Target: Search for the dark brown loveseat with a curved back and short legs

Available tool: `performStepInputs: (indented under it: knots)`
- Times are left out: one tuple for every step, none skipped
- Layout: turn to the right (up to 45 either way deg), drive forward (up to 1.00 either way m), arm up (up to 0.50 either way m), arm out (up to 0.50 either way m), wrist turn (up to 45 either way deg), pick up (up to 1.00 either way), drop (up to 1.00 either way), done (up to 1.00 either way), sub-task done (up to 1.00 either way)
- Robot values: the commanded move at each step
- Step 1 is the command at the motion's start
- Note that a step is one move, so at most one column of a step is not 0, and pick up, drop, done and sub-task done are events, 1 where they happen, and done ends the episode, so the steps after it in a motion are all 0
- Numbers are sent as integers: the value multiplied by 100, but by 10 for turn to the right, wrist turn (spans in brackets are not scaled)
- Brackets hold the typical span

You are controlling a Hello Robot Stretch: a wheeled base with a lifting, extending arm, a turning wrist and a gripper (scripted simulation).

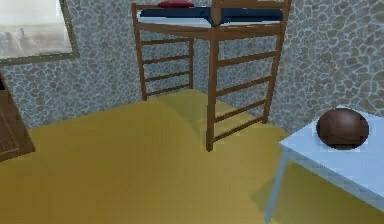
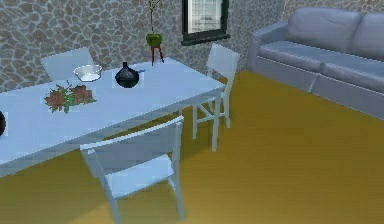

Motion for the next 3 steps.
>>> performStepInputs:
  knots:
    - [0,5,0,0,0,0,0,0,0]
    - [-210,0,0,0,0,0,0,0,0]
    - [0,50,0,0,0,0,0,0,0]
